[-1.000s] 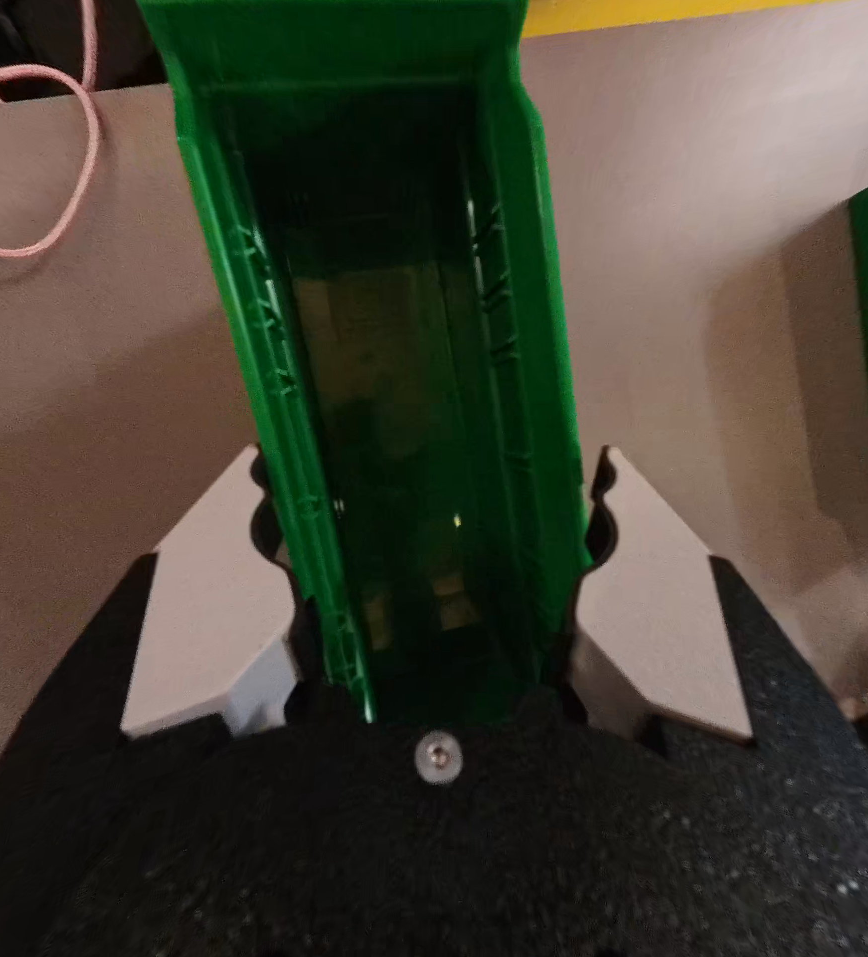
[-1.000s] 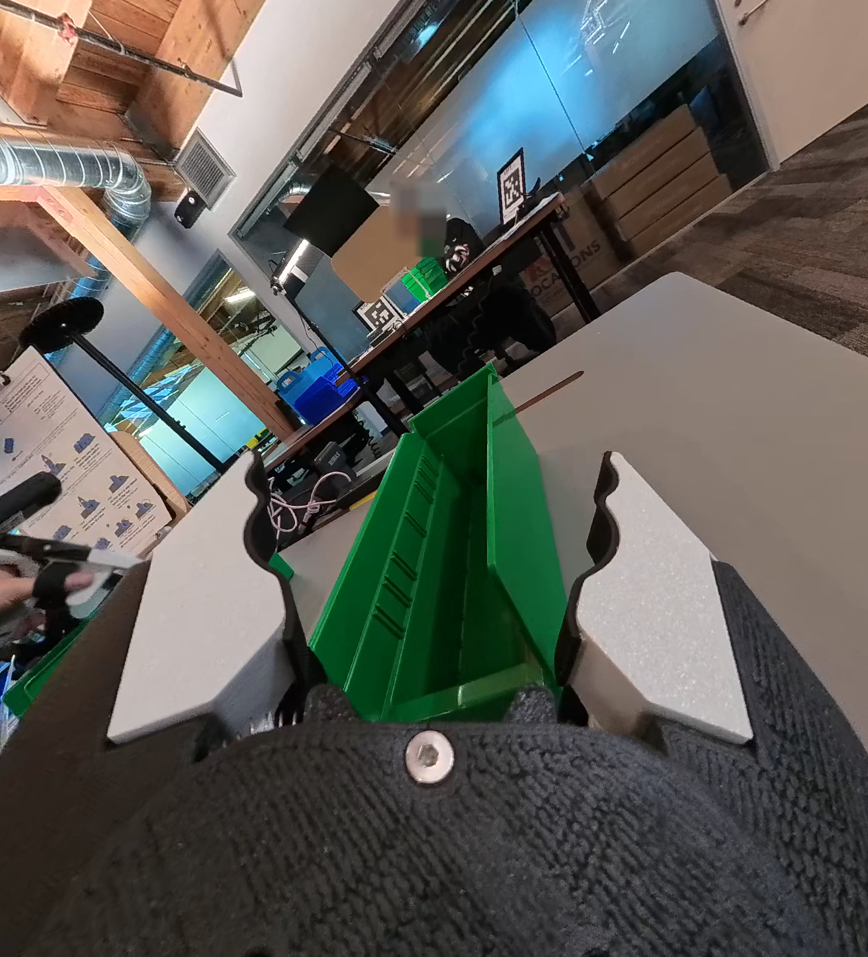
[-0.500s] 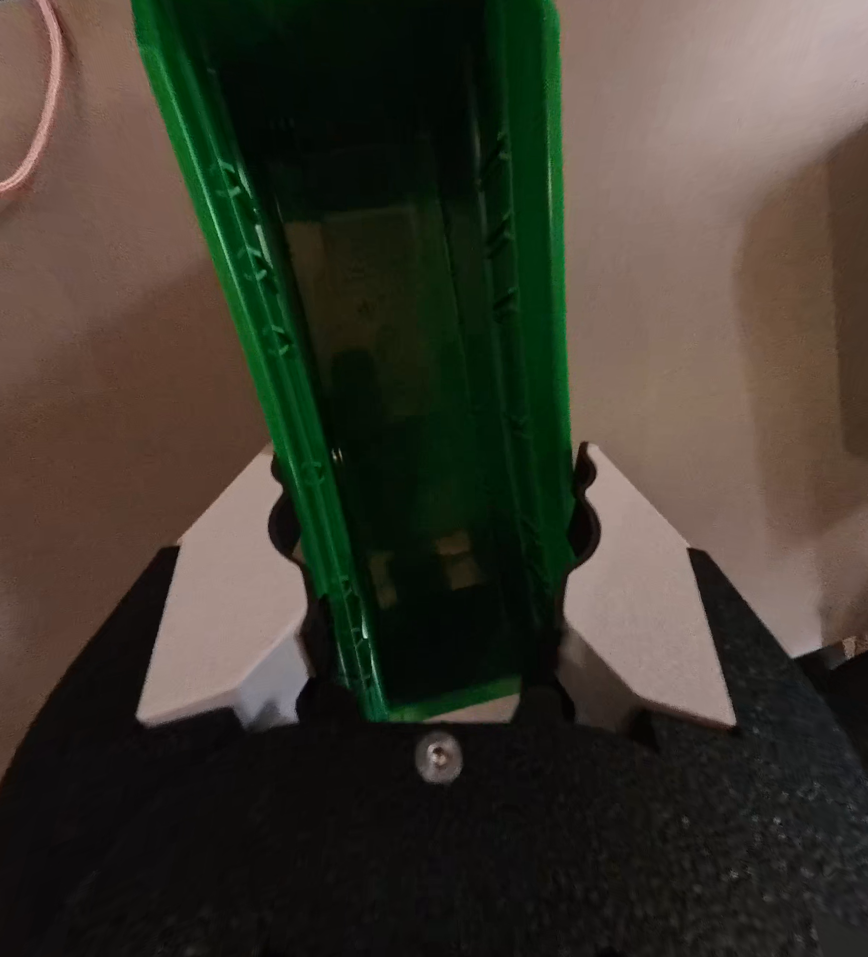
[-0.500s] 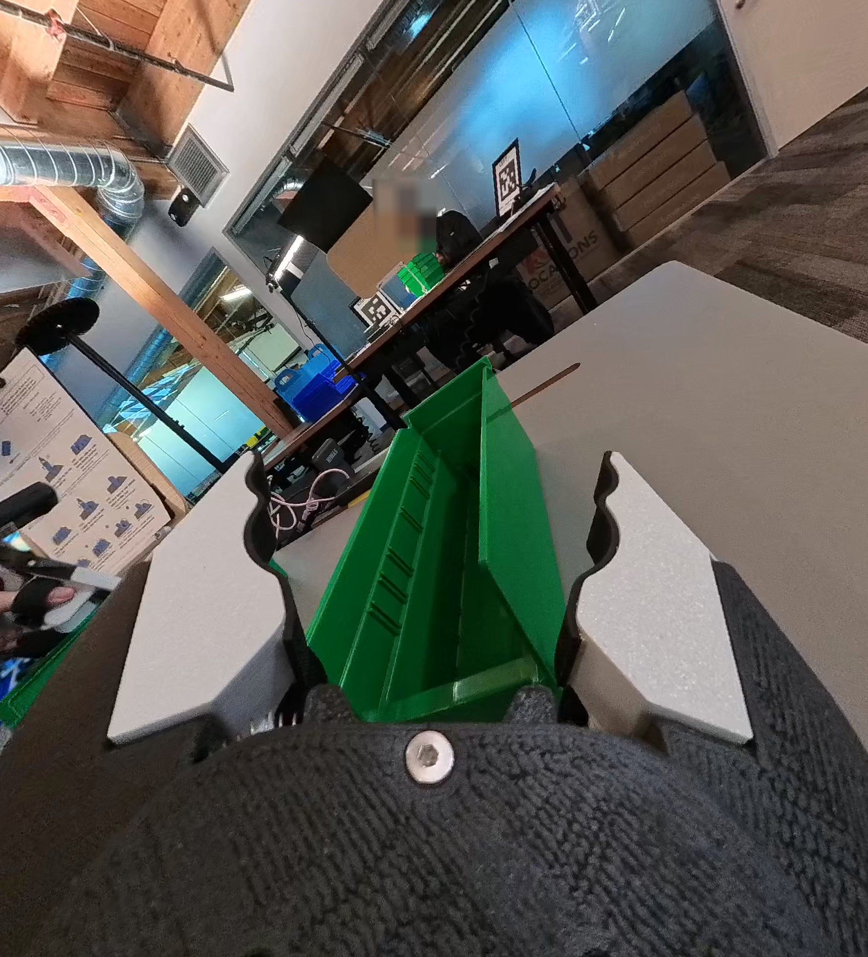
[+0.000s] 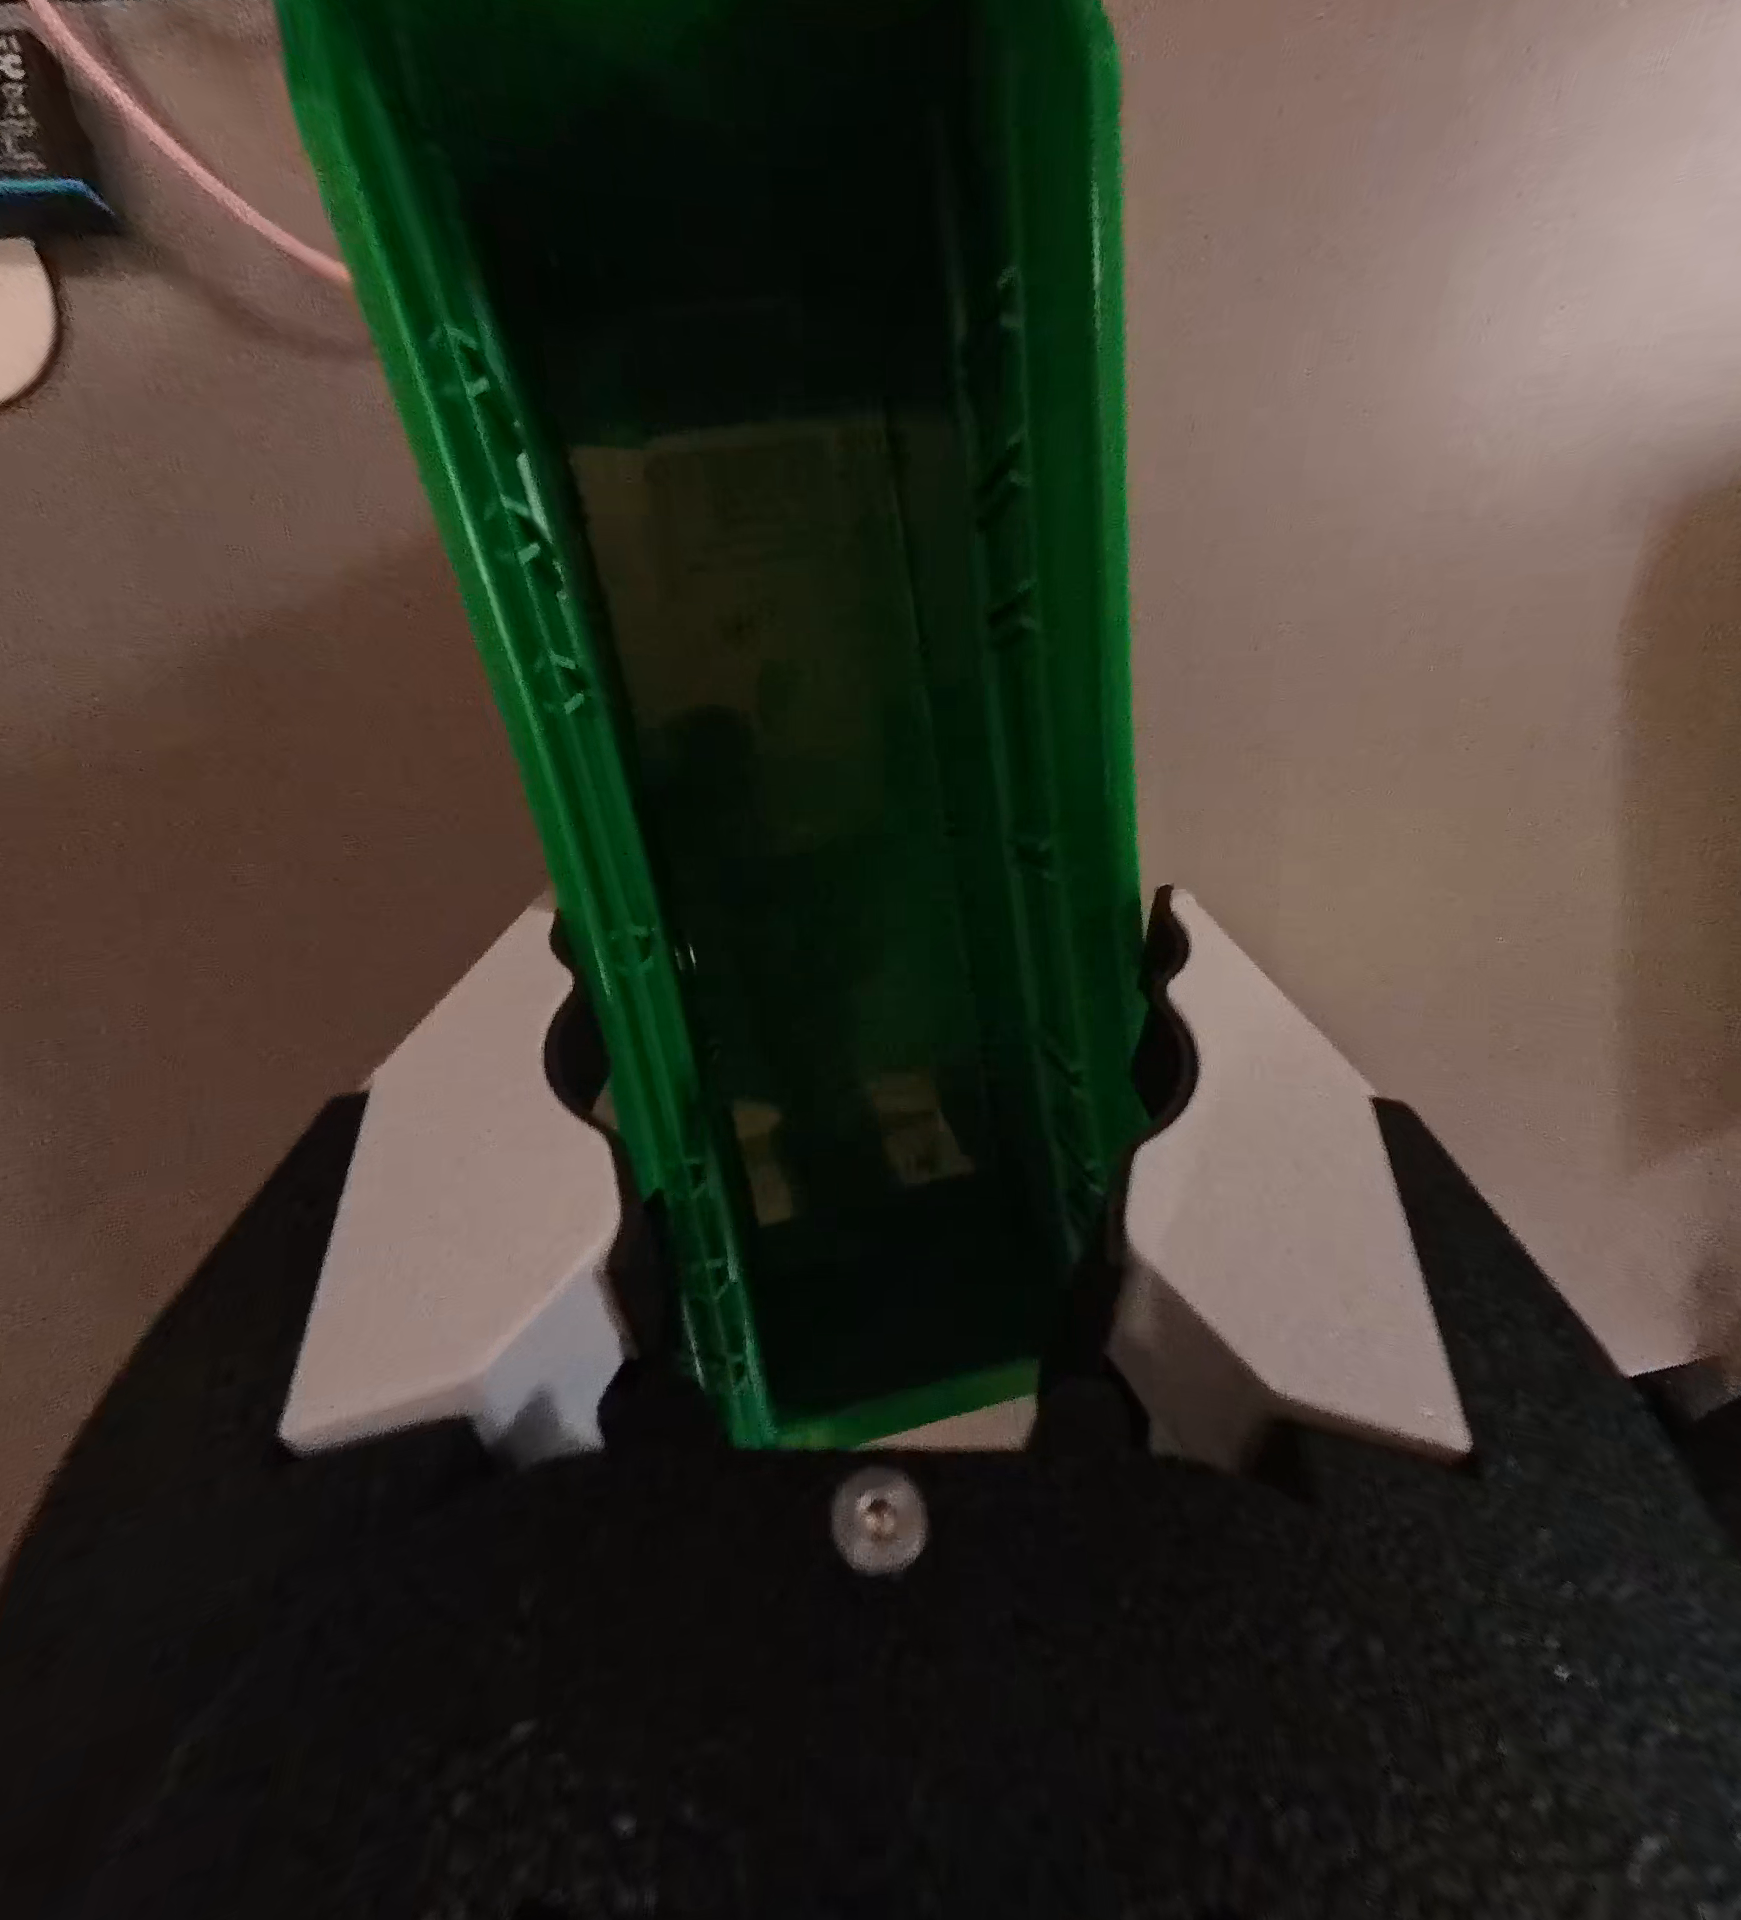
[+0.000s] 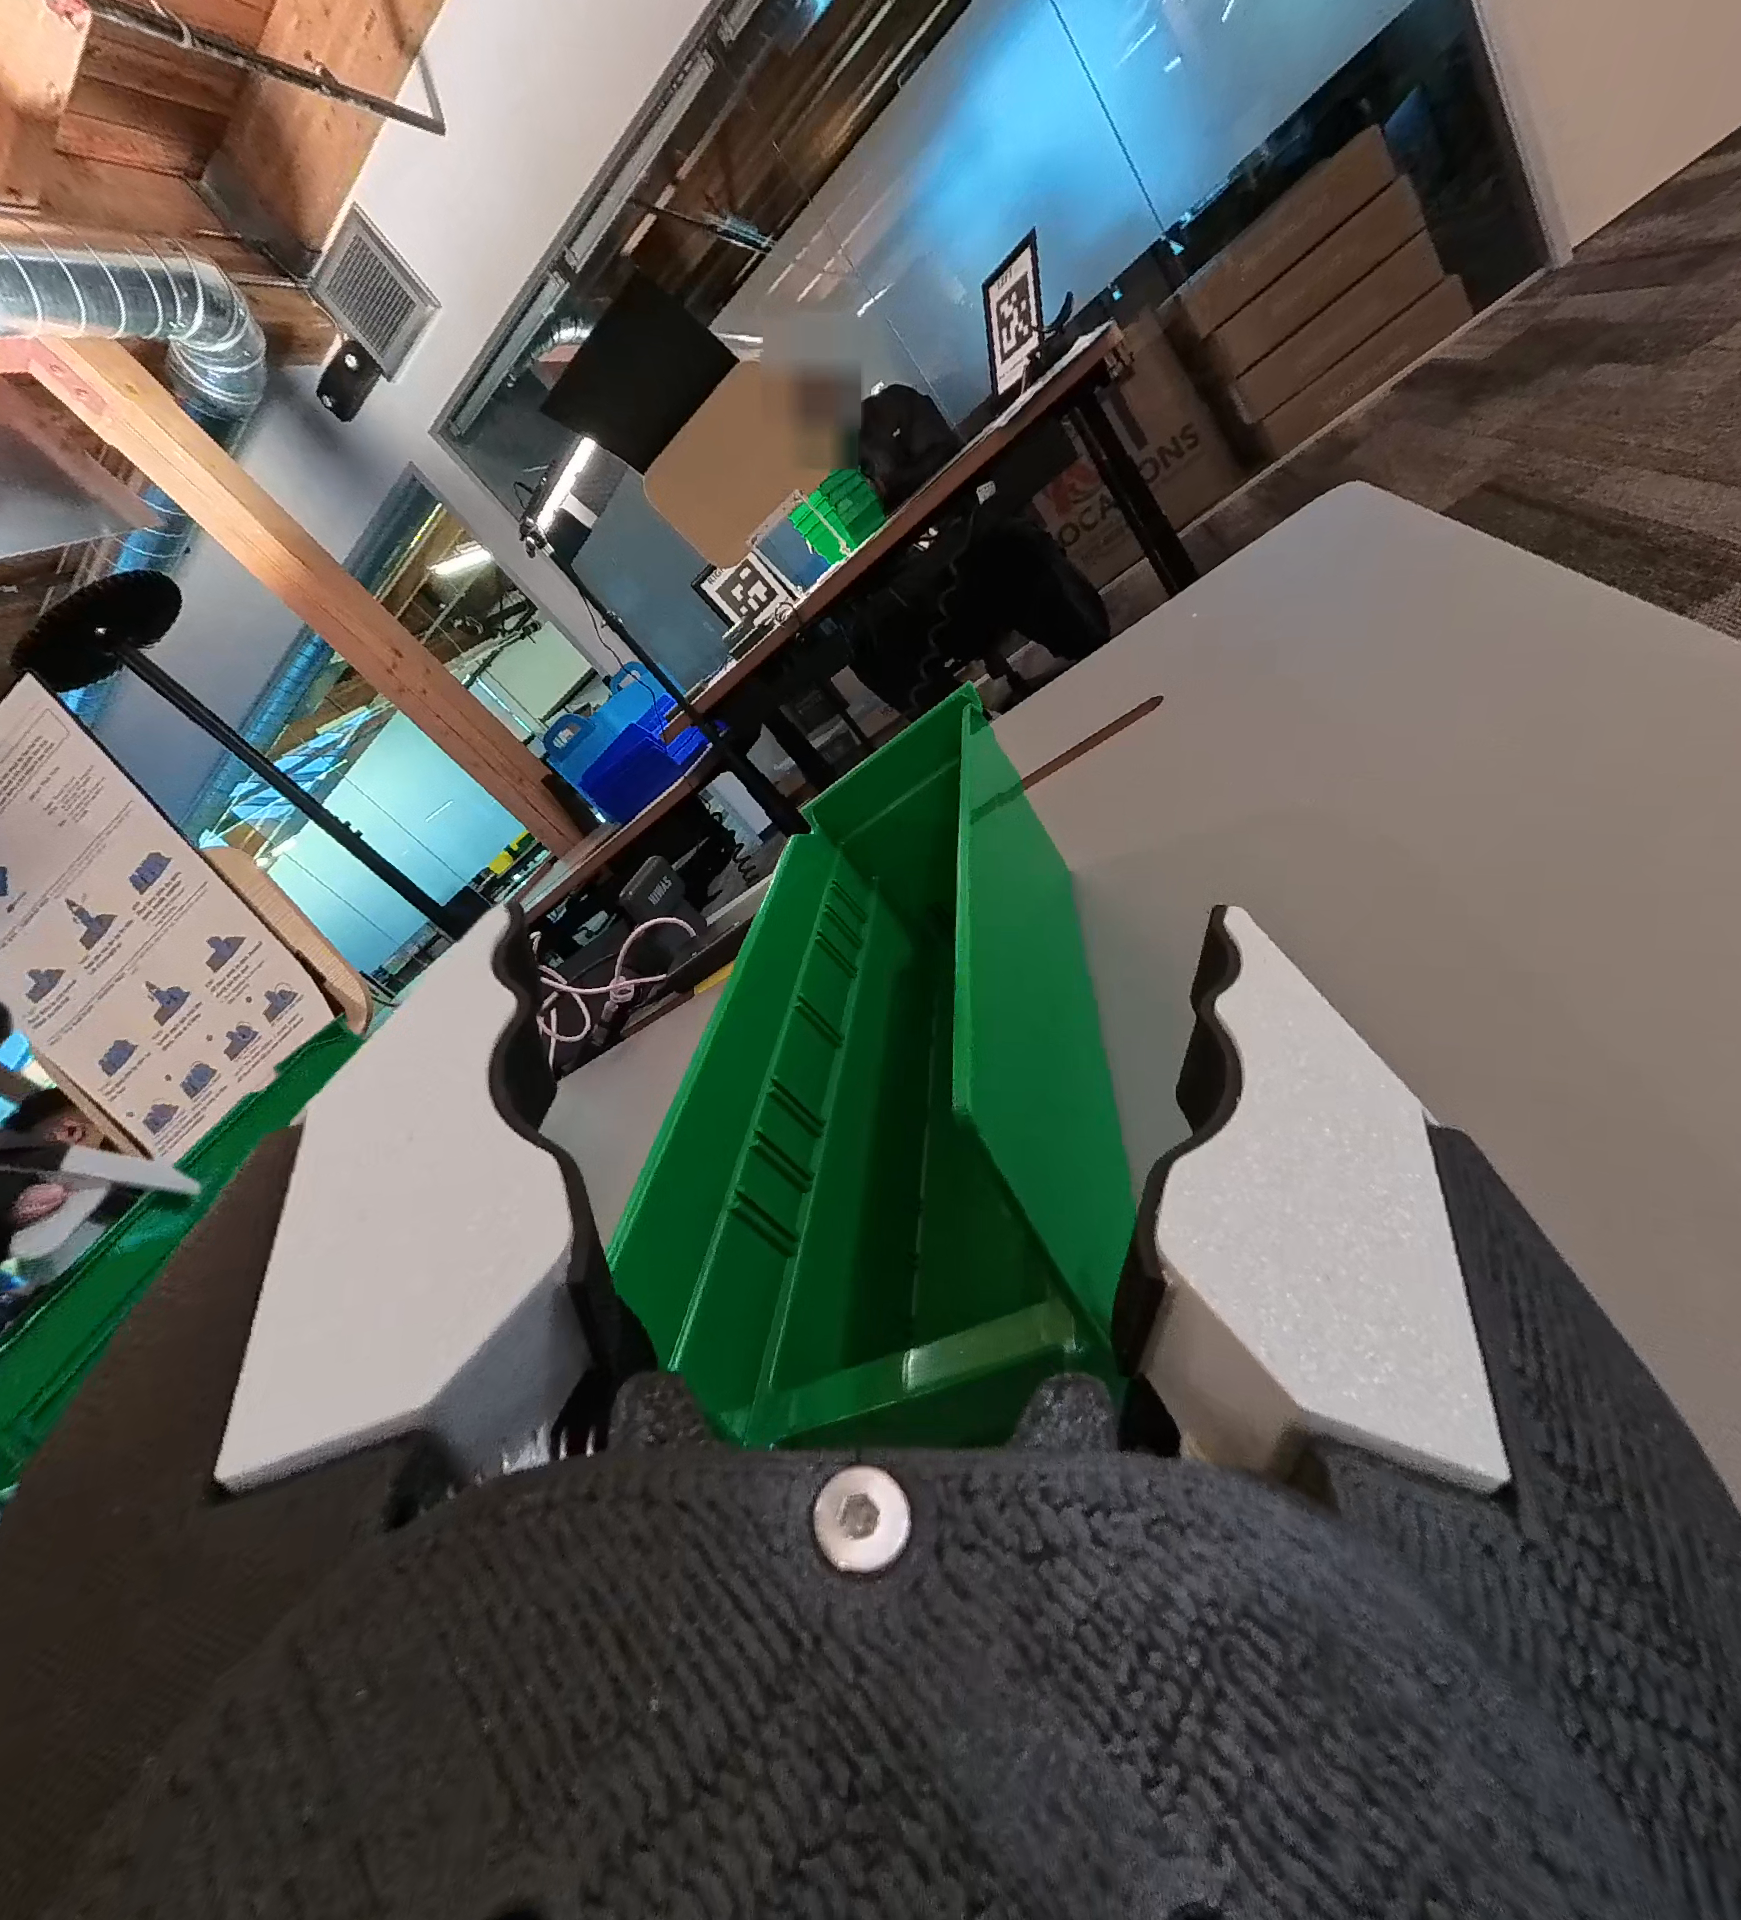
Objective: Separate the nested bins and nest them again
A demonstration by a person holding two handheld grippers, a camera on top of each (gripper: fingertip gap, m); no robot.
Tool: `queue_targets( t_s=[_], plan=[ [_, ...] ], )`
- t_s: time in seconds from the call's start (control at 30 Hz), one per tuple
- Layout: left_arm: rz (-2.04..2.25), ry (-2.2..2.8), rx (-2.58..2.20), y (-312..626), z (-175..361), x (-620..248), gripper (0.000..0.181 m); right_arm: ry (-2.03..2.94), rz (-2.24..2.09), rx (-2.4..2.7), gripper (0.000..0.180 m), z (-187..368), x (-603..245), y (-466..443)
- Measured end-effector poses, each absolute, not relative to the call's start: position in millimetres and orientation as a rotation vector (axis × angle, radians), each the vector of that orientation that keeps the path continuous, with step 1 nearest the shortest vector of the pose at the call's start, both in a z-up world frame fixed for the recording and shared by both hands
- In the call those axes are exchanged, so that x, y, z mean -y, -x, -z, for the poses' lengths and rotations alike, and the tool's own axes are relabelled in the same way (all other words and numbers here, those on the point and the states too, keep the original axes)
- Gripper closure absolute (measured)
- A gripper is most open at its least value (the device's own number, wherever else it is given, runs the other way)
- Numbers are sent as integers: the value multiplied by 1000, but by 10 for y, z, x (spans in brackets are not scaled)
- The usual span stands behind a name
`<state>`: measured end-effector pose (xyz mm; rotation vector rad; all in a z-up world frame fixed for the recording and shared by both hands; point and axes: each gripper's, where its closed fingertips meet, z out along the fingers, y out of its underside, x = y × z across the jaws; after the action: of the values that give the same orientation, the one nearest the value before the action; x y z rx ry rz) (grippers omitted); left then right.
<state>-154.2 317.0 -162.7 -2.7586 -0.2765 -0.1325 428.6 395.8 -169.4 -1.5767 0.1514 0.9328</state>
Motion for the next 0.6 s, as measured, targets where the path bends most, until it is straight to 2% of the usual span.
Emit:
queue_targets(
  t_s=[0.6],
  plan=[
    [16,2809,235,1586,1591,-2951,76,1578,-936,-138,57,1680,-3948,-4231]
  ],
)
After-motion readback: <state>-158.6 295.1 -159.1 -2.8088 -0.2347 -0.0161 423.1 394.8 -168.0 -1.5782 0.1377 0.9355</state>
